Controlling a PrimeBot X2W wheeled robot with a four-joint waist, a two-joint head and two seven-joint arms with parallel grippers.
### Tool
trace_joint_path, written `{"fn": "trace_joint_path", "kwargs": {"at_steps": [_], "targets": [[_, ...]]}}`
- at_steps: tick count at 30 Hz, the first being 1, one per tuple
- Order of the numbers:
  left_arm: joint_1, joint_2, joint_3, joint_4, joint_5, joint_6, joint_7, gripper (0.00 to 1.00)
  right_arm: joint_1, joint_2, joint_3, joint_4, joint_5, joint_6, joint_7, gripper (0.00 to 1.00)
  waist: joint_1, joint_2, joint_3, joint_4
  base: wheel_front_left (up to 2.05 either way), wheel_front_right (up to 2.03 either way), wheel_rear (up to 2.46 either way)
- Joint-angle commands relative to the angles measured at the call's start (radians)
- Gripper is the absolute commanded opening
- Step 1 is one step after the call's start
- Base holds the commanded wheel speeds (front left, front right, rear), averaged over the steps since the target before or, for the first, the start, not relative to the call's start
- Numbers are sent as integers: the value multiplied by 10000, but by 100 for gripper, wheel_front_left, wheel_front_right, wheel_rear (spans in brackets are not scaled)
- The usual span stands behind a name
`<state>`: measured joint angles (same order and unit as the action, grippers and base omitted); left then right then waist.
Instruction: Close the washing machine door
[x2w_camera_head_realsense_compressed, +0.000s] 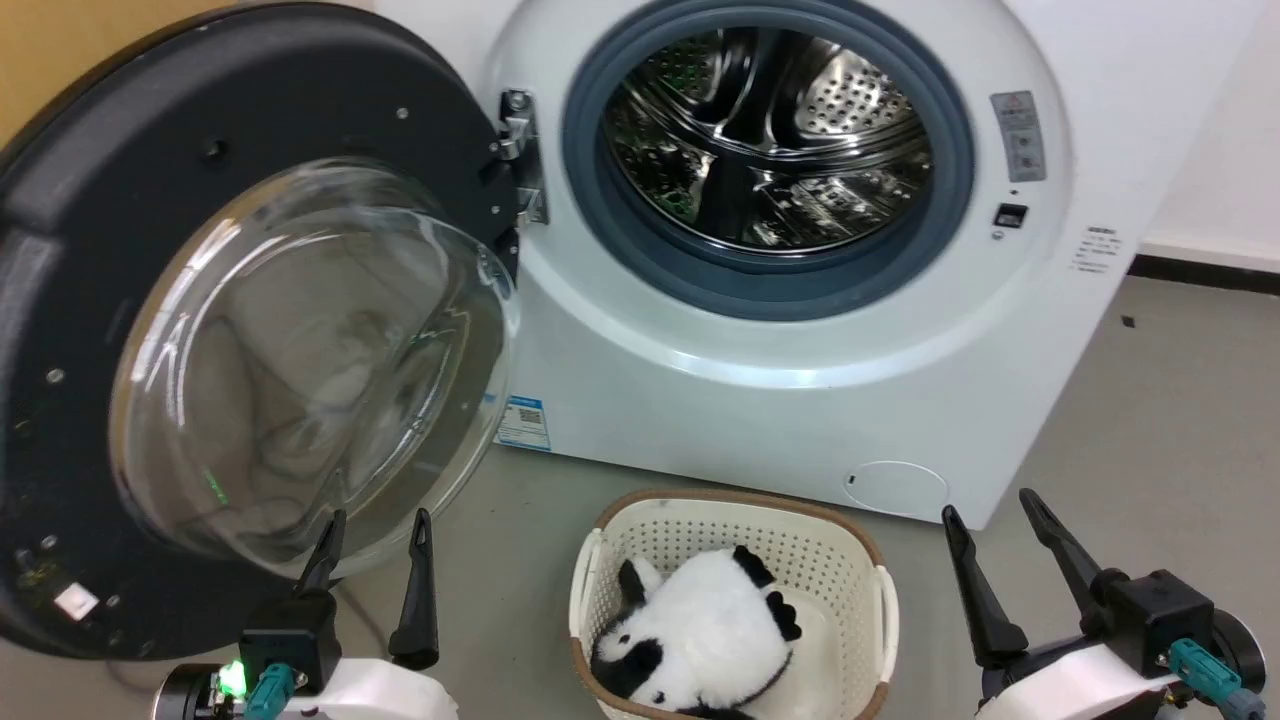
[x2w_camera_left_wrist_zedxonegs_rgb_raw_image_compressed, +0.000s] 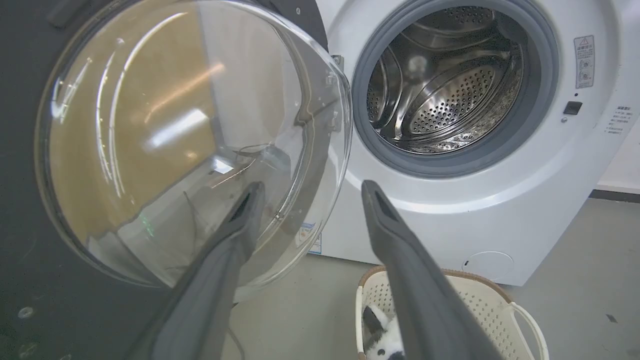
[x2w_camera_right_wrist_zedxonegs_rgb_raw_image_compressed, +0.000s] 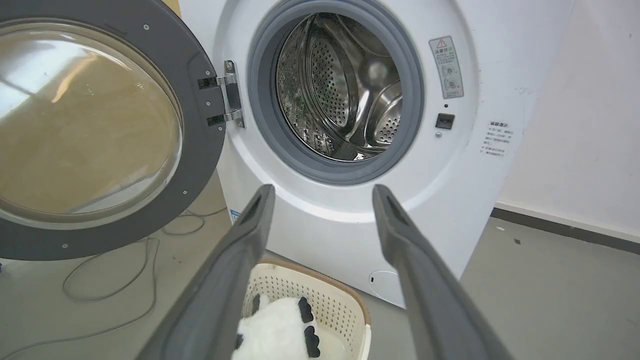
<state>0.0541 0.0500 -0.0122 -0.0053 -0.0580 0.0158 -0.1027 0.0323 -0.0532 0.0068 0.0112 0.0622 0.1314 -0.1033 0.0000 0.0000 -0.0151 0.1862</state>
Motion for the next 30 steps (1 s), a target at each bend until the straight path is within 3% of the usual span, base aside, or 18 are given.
{"fn": "trace_joint_path", "kwargs": {"at_steps": [1, 30], "targets": [[149, 2, 21, -58, -75, 53, -104, 100, 117, 13, 30, 27, 72, -3, -99, 100, 0, 0, -31, 175, 0, 0, 0], [701, 2, 381, -719, -544, 449, -710, 100, -425, 20, 927, 462, 128, -5, -705, 100, 0, 0, 170, 1610, 0, 0, 0]]}}
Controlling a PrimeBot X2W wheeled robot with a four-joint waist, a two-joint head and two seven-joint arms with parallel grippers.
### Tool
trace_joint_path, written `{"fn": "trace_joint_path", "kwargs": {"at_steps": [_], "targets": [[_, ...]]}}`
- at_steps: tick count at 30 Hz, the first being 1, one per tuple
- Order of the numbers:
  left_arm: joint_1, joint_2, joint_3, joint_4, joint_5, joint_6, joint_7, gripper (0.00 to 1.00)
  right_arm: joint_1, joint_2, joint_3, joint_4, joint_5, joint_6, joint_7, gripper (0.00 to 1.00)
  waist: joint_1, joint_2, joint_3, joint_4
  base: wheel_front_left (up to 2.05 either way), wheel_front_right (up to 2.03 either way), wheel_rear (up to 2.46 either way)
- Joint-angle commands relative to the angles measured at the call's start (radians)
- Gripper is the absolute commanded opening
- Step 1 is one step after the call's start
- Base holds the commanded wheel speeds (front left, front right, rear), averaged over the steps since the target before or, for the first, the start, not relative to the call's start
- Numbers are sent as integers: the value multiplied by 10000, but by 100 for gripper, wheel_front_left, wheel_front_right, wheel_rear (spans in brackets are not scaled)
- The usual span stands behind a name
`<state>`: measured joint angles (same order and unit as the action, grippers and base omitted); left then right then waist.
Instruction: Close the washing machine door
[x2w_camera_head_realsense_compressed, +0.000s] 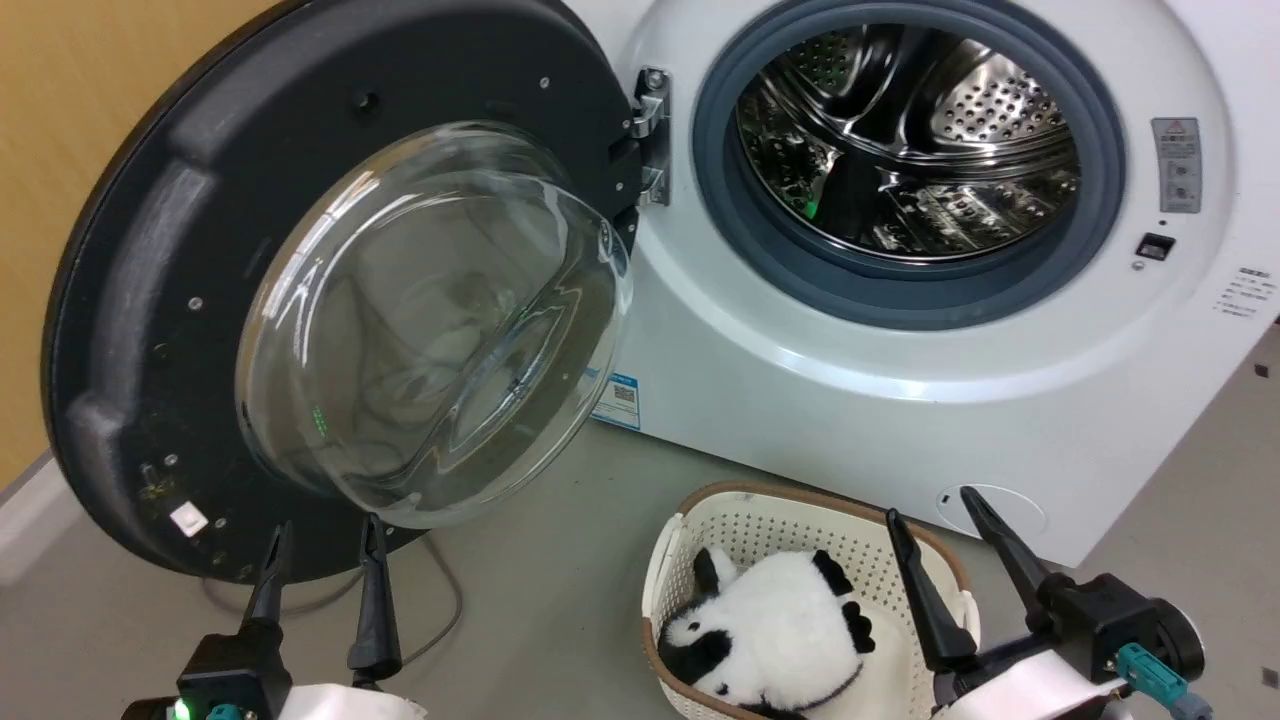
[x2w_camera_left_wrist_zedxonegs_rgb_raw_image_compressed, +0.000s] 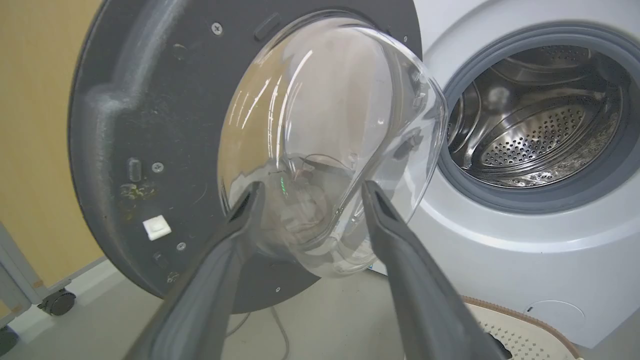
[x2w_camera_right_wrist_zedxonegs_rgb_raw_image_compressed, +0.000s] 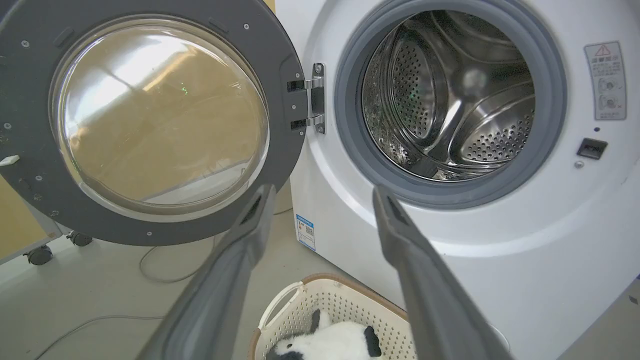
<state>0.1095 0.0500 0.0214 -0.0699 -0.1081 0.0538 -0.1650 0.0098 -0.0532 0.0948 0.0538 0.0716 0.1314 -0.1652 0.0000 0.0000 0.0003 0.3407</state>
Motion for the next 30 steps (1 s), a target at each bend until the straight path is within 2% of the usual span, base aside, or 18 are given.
{"fn": "trace_joint_path", "kwargs": {"at_steps": [1, 30], "targets": [[164, 2, 54, -94, -65, 92, -107, 100, -220, 20, 79, 56, 31, -5, -106, 100, 0, 0, 23, 112, 0, 0, 0], [785, 3, 266, -780, -483, 576, -693, 100, -777, -116, 1054, 556, 295, -7, -691, 100, 0, 0, 141, 1362, 0, 0, 0]]}}
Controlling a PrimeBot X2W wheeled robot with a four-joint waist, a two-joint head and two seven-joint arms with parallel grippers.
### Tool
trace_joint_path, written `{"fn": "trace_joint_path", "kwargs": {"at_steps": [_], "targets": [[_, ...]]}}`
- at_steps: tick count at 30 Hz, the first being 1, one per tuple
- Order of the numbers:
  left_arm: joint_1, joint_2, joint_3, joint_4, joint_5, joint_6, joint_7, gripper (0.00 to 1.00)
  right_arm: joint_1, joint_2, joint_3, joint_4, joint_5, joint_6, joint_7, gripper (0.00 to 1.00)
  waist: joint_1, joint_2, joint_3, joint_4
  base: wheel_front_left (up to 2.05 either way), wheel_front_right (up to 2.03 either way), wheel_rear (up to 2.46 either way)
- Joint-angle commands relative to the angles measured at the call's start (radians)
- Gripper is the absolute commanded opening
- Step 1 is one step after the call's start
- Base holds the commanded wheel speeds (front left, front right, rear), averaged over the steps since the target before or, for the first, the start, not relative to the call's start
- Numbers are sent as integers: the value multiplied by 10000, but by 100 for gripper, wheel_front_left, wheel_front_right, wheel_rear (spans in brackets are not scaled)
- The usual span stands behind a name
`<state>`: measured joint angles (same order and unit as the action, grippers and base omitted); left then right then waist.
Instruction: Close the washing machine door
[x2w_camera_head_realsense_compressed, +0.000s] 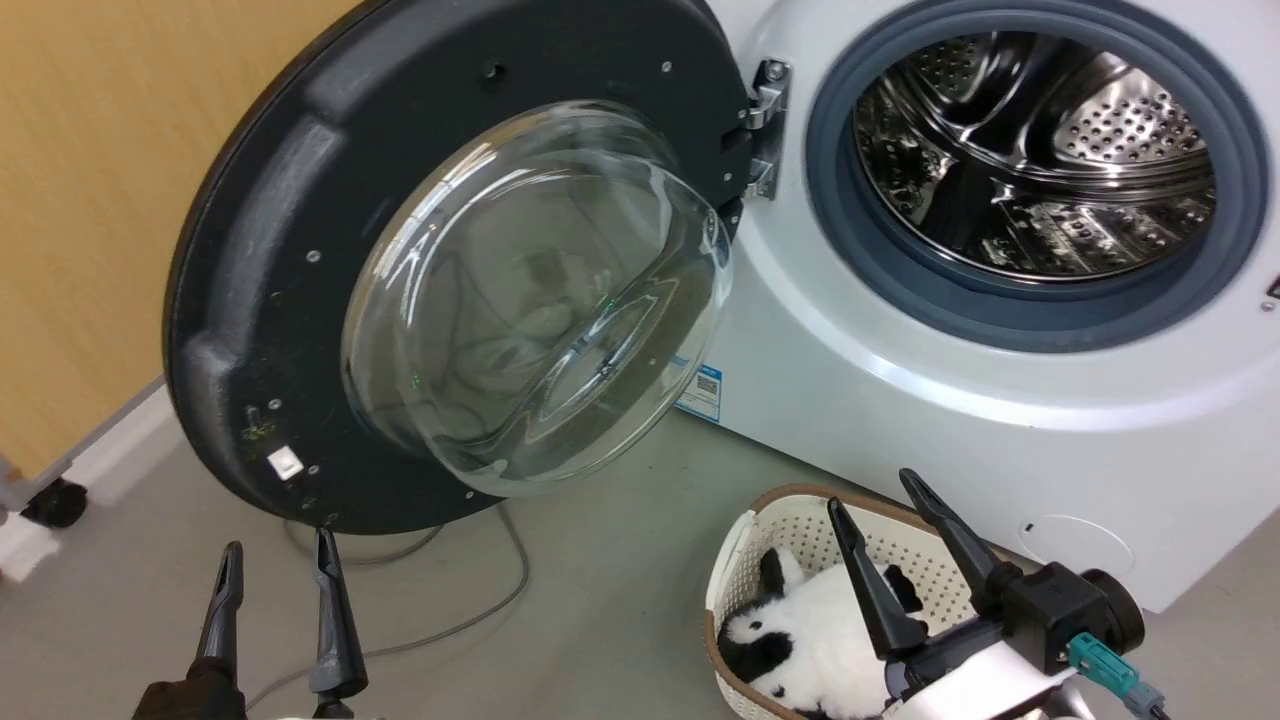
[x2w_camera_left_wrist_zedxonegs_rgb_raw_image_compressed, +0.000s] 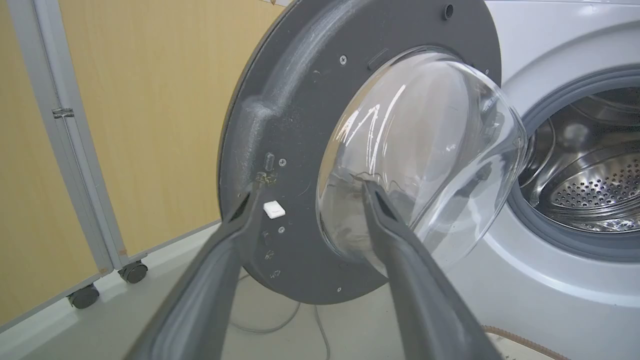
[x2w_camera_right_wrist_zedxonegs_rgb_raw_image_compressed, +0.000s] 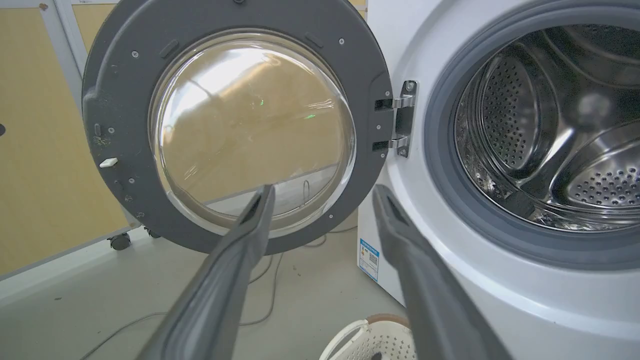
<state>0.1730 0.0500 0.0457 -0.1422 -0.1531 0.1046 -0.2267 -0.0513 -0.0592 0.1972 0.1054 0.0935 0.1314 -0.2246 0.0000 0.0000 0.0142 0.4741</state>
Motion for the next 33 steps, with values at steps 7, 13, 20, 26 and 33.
{"fn": "trace_joint_path", "kwargs": {"at_steps": [7, 13, 20, 26, 33], "targets": [[280, 3, 24, -220, -116, 158, -222, 100, -214, -90, 198, 123, 162, -7, -243, 100, 0, 0, 15, 325, 0, 0, 0], [326, 3, 47, -205, -66, -82, -350, 100, -139, -80, 196, 120, 208, -7, -371, 100, 0, 0, 6, 568, 0, 0, 0], [155, 3, 385, -237, -71, -409, -350, 100, 166, -30, -69, -71, 120, -7, -371, 100, 0, 0, -1, 565, 0, 0, 0], [-86, 3, 975, -334, -114, -897, -350, 0, 518, 1, -379, -310, -34, -7, -371, 100, 0, 0, 48, 544, 0, 0, 0], [-1397, 575, 2159, -465, -65, -1739, -350, 0, 729, -6, -678, -742, -326, -7, -371, 100, 0, 0, 391, 514, 0, 0, 0]]}}
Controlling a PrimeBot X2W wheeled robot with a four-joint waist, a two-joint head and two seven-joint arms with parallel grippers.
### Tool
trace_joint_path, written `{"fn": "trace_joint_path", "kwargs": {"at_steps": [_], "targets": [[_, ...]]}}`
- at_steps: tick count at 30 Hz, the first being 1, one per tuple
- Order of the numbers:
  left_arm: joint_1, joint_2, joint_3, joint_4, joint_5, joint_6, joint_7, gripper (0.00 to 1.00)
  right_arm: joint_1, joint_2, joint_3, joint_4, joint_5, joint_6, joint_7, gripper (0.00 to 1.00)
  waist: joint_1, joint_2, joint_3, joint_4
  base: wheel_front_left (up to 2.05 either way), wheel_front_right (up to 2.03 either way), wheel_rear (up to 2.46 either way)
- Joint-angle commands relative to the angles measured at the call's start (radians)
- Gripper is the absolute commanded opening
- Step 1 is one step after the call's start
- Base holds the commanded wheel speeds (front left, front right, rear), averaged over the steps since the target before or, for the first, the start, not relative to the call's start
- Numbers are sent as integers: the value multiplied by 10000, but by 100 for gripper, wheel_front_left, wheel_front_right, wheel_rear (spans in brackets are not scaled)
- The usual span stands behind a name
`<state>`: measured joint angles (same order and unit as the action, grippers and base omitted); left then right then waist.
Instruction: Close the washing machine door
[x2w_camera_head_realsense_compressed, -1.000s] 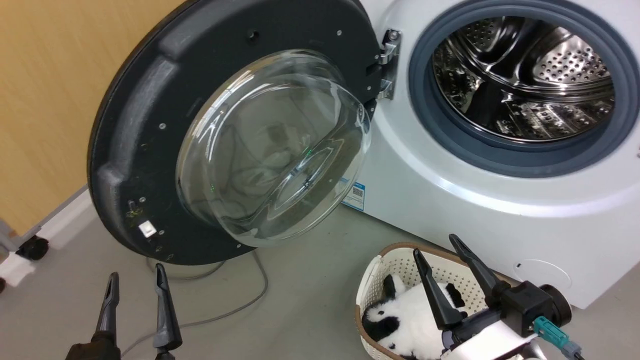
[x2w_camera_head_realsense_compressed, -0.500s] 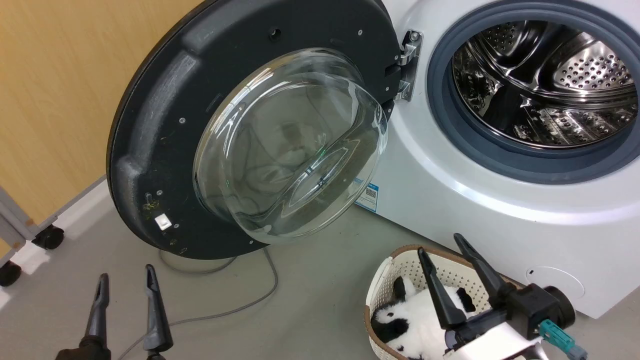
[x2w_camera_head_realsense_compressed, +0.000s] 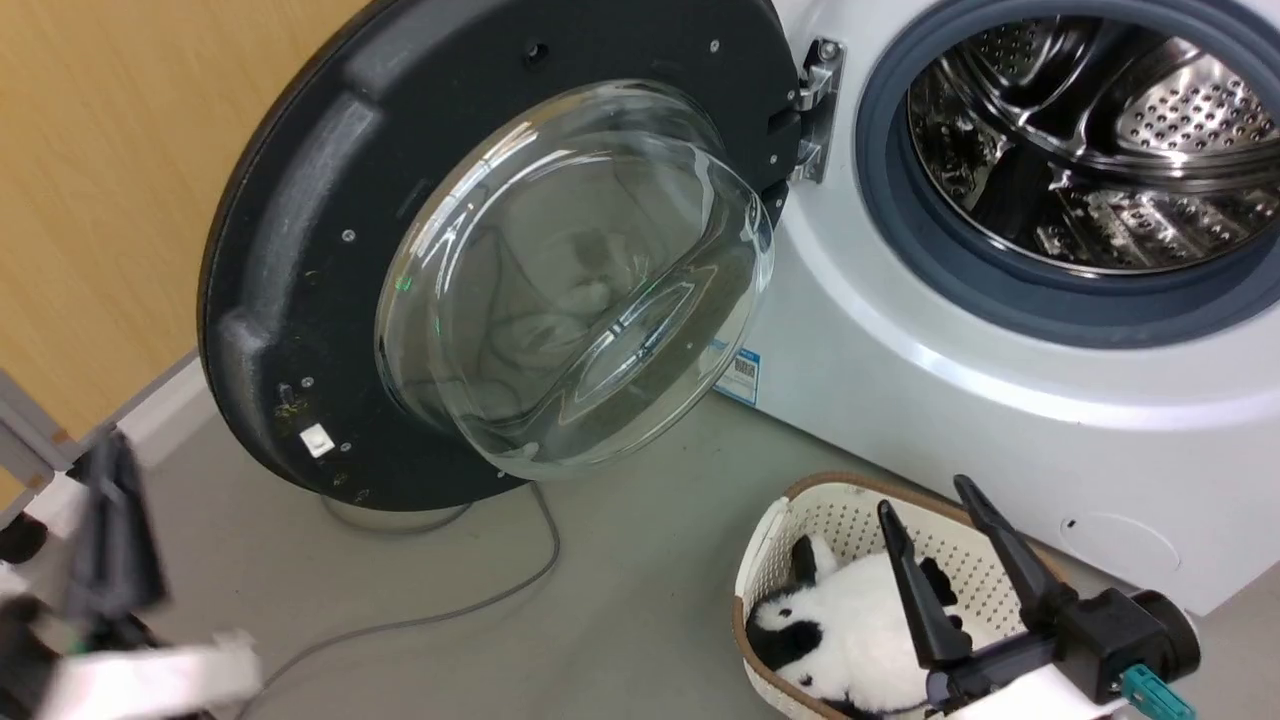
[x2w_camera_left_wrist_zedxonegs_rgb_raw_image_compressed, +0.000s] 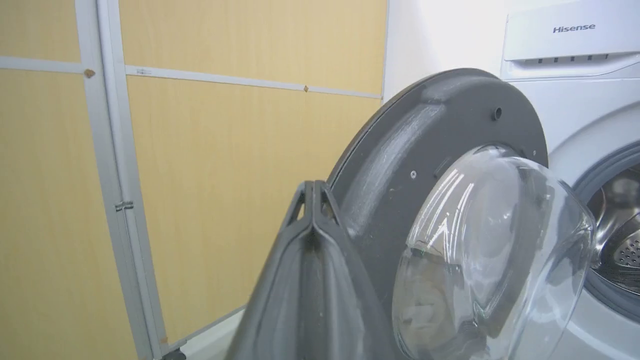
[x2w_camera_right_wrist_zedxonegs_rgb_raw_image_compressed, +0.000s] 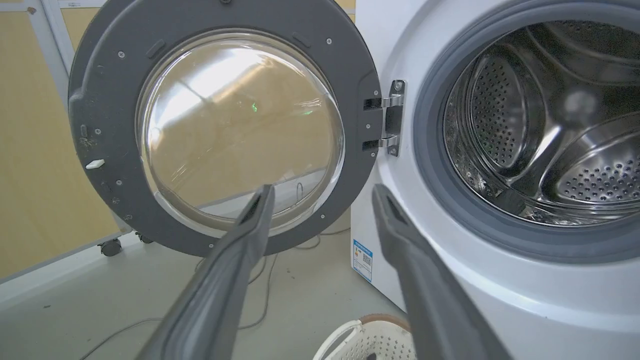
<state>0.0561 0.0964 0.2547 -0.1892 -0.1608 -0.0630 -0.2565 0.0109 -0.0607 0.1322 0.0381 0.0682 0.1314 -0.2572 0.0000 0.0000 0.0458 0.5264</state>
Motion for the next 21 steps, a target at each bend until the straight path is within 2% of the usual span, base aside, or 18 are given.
{"fn": "trace_joint_path", "kwargs": {"at_steps": [1, 2, 7, 11, 15, 20, 21], "targets": [[-512, 296, 263, 105, -82, -159, -53, 0, 103, 4, -18, -123, -115, -7, -45, 100, 0, 0, 157, -72, 0, 0, 0], [-1082, 765, 539, 498, -283, -332, -53, 0, 58, -40, 28, -218, -175, -7, -45, 100, 0, 0, 327, -196, 0, 0, 0], [-2818, 2390, 1003, 2259, -1026, -567, 125, 0, -190, -197, 151, -384, -284, -7, -45, 100, 0, 0, 756, -537, 0, 0, 0], [-4069, 3536, 913, 3859, -1929, -648, 990, 0, -384, -258, 233, -433, -327, -7, -45, 100, 0, 0, 1021, -812, 0, 0, 0], [-5050, 4152, 406, 5393, -3859, -670, 2578, 0, -489, -300, 265, -452, -330, -7, -45, 100, 0, 0, 1193, -1019, 0, 0, 0], [-6038, 4210, 985, 7393, -7090, -674, 5175, 0, -569, -282, 420, -479, -384, -7, -45, 100, 0, 0, 1325, -1269, 0, 0, 0], [-6038, 4210, 985, 7393, -7090, -674, 5175, 0, -569, -282, 420, -479, -384, -7, -45, 100, 0, 0, 1325, -1269, 0, 0, 0]]}}
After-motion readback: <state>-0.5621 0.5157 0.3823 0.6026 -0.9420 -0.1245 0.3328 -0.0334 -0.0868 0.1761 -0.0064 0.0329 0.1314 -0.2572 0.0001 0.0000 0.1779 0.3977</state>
